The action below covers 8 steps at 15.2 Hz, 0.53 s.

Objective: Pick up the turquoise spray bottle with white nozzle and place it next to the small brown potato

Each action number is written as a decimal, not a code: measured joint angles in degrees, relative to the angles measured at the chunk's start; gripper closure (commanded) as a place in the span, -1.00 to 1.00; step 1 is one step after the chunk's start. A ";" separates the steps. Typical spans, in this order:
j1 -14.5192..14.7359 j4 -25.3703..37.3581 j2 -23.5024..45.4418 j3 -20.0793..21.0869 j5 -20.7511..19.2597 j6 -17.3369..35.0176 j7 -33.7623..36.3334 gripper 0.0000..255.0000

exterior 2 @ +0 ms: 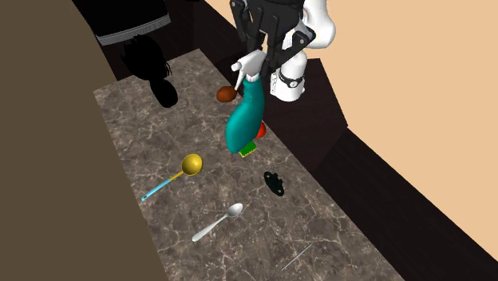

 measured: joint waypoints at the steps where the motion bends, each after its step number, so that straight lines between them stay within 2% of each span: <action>1: -0.23 -2.60 -1.99 -0.25 -0.16 0.67 -0.42 1.00; 8: -2.85 -15.41 -14.34 -3.73 -2.00 1.98 -6.50 1.00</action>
